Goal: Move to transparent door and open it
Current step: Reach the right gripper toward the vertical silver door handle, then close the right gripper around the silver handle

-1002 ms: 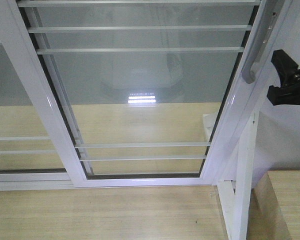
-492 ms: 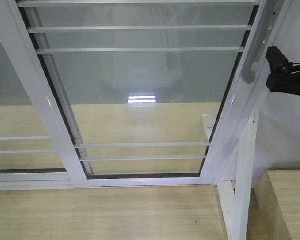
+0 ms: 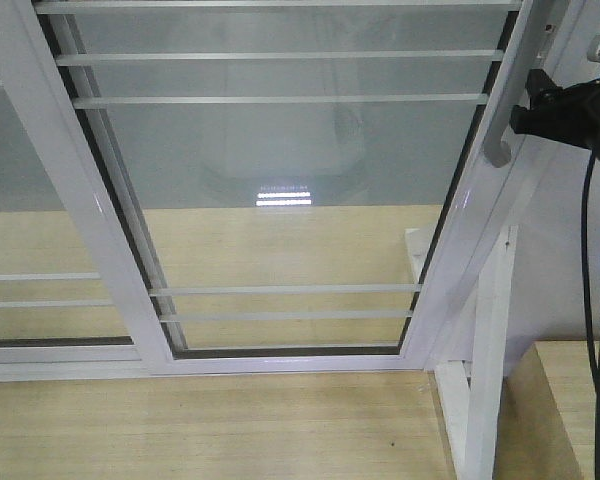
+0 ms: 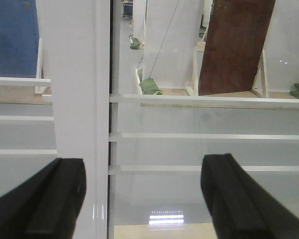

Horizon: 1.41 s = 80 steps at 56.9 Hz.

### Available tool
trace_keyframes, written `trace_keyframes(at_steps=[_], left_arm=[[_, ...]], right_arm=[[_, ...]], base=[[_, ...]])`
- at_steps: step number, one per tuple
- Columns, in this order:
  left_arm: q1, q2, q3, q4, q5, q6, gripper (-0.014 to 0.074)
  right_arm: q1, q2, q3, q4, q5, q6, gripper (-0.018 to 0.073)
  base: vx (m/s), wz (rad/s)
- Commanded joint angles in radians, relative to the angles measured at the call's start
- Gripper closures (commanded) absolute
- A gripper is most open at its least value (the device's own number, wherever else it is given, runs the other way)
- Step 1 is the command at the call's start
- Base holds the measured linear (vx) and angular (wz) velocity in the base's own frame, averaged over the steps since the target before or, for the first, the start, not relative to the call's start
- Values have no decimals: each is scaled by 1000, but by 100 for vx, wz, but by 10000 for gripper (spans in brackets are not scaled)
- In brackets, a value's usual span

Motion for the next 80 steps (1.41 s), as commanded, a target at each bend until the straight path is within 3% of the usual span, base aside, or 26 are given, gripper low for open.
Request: trace_keyframes(at_steps=[1, 38, 45, 61, 70, 80], left_arm=[[-6, -12, -35, -5, -80, 12, 18], [-6, -12, -35, -5, -80, 26, 18], [-6, -12, -35, -5, -80, 26, 18], [-6, -12, -35, -5, -78, 26, 18], [-6, -12, -35, -5, -77, 26, 18], [-6, -12, -35, -5, -75, 26, 18]], right_arm=[[-8, 32, -84, -15, -87, 1, 20], [-18, 333, -360, -38, -92, 2, 34], [-18, 351, -377, -39, -99, -8, 122], [-16, 350, -378, -52, -106, -8, 577], [-15, 350, -378, -139, -106, 18, 571], [-15, 350, -378, -256, -105, 120, 568]], base=[[0, 0], [0, 0], [0, 0], [0, 0], [0, 0], [0, 0]])
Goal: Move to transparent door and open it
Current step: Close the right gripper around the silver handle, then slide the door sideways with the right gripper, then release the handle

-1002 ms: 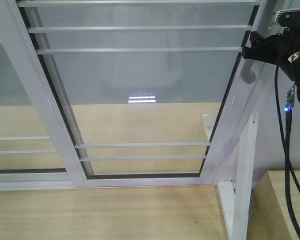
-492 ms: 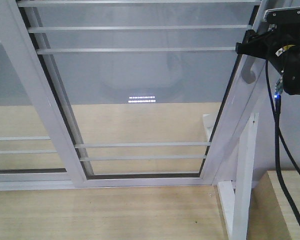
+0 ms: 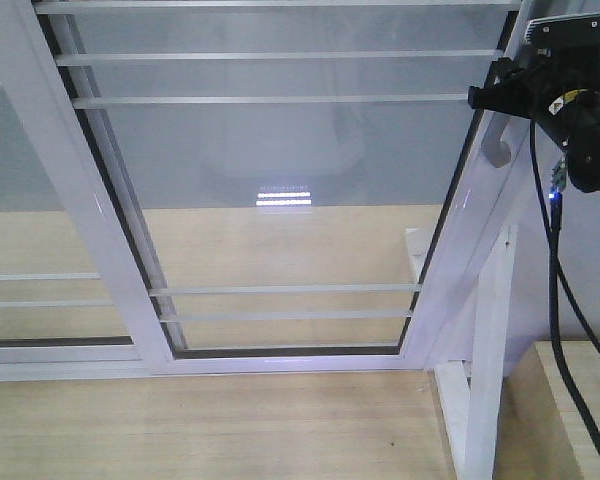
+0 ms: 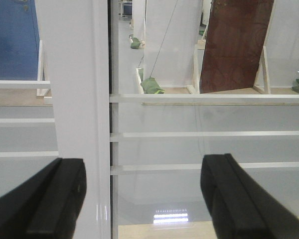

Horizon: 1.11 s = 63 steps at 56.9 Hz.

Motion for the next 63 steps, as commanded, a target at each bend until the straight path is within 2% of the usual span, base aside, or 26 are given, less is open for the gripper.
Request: trace_keyframes(at_steps=[1, 14, 19, 63], left_arm=[[-6, -12, -35, -5, -76, 0, 18], [-6, -12, -35, -5, -75, 0, 18], [-6, -12, -35, -5, -73, 0, 18], [-6, -12, -35, -6, -47, 0, 18]], right_arm=[[1, -49, -34, -127, -97, 42, 568], [2, -49, -34, -340, -105, 210, 568], [16, -49, -34, -387, -116, 251, 568], [262, -49, -34, -382, -135, 254, 568]], base=[[0, 0], [0, 0], [0, 0], [0, 0]])
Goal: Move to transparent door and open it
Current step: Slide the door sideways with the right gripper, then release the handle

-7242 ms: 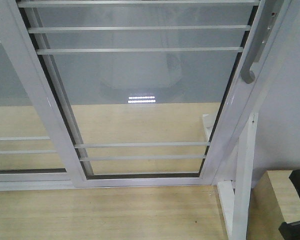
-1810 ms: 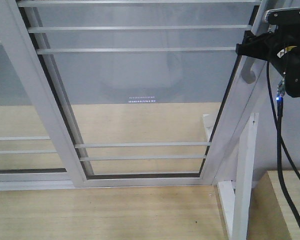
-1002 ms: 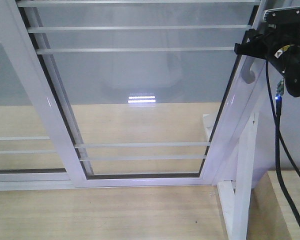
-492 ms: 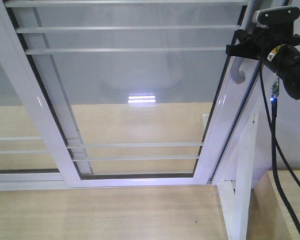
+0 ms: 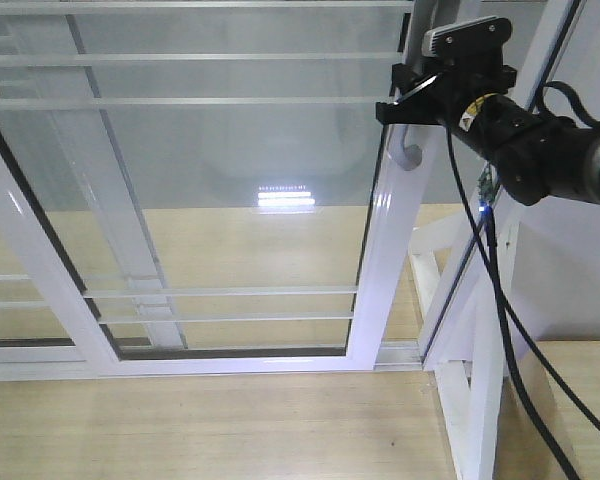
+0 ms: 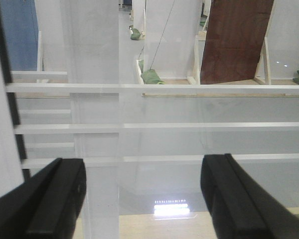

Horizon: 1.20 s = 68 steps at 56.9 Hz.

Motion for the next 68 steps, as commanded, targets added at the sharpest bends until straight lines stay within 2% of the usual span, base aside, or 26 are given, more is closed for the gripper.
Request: trace_keyframes(at_steps=[1, 23, 30, 41, 54, 68], left_arm=[[-6, -12, -35, -6, -79, -6, 18], [-6, -12, -35, -6, -78, -6, 18], [-6, -12, -35, -6, -78, -6, 18], [-6, -12, -35, -6, -78, -6, 18], [-6, -11, -35, -6, -72, -6, 18], [-13, 67, -35, -6, -74, -17, 20]], right_arm=[[50, -80, -6, -94, -91, -16, 568], [166, -80, -6, -94, -121, -18, 568], [174, -80, -6, -86, -118, -20, 568], [129, -120, -2, -59, -57, -28, 565], [85, -271, 8, -70, 172, -16, 565], [16, -520, 294, -84, 94, -30, 565]], base=[[0, 0], [0, 0], [0, 0], [0, 0], [0, 0], [0, 0]])
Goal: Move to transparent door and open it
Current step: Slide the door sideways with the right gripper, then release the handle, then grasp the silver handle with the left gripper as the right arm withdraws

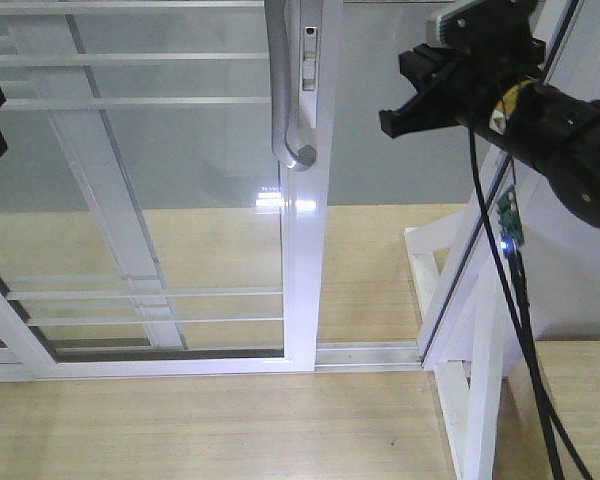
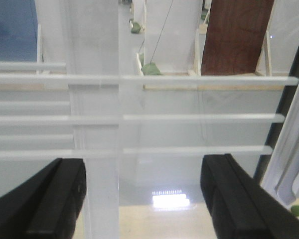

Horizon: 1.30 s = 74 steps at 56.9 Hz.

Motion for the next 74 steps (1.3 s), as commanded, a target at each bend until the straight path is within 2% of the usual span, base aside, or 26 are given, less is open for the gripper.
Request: trace_keyframes(at_steps=[1, 9, 18, 26, 31, 36, 53, 63, 74], left_arm=[[-17, 32, -34, -4, -87, -10, 20], [-76, 123, -35, 21, -169, -14, 32], [-166, 250, -37, 32, -299, -87, 57], [-238, 368, -51, 128, -437, -182, 74], [-267, 435, -107, 206, -443, -248, 74], [-285, 512, -191, 248, -443, -271, 74], [-315, 708, -437, 260, -439, -271, 74], [-343, 784, -537, 264, -432, -271, 74], [-343, 849, -628, 262, -420, -269, 74]], right_arm=[[-33, -132, 87, -2, -104, -12, 565], [-82, -282, 236, -2, -108, -32, 565], [-140, -395, 317, 11, -100, -38, 565], [-180, -434, 329, 10, -74, -38, 565], [-190, -434, 329, 10, -72, -38, 565], [-190, -434, 329, 10, -70, -38, 565], [-190, -434, 329, 10, -61, -86, 565], [-191, -434, 329, 10, -58, -86, 565], [-191, -434, 329, 10, -51, -86, 565]], base=[[0, 0], [0, 0], [0, 0], [0, 0], [0, 0], [0, 0], [0, 0], [0, 0], [0, 0]])
